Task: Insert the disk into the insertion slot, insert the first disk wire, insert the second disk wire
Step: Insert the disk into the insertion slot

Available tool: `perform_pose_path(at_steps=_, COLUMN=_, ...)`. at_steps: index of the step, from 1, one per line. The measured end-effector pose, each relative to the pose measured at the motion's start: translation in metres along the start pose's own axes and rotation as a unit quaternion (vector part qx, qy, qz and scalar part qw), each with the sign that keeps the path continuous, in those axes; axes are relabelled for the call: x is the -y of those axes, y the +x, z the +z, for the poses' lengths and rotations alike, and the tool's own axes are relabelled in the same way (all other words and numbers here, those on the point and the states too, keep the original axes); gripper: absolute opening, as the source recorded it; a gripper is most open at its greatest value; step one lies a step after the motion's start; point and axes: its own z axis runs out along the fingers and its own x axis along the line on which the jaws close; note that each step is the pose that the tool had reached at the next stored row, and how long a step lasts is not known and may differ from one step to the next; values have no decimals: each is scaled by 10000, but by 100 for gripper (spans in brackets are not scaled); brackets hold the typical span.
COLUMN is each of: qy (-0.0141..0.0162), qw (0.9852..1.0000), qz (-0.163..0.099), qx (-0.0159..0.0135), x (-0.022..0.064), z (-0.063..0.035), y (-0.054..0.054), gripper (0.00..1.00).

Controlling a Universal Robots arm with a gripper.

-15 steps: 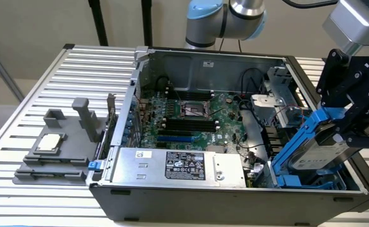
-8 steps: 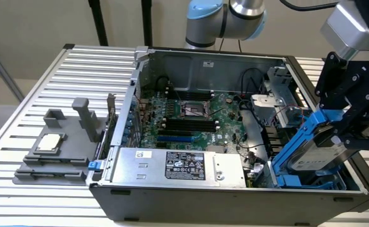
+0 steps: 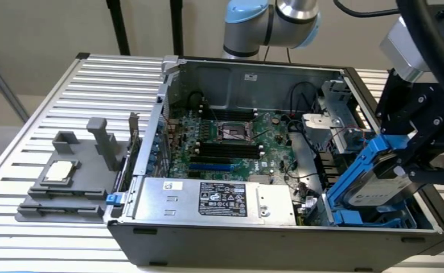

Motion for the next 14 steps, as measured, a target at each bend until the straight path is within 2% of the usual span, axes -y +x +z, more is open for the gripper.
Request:
perform_pose_path(at_steps=4, qy=0, qw=10000, qz=-18, qx=59, x=0, z=37, y=10, gripper=33)
perform_pose_path(at_steps=6, qy=-4, qw=10000, qz=-29, qx=77, x=0, z=50, y=16, gripper=33)
perform_pose_path(at_steps=12, qy=-13, qw=9999, qz=-62, qx=88, x=0, z=64, y=22, gripper=34)
perform_pose_path(at_steps=13, qy=-14, qw=9999, qz=-65, qx=88, x=-1, z=64, y=22, gripper=40)
perform_pose_path(at_steps=14, qy=-15, qw=9999, qz=-68, qx=86, x=-1, z=62, y=23, gripper=40)
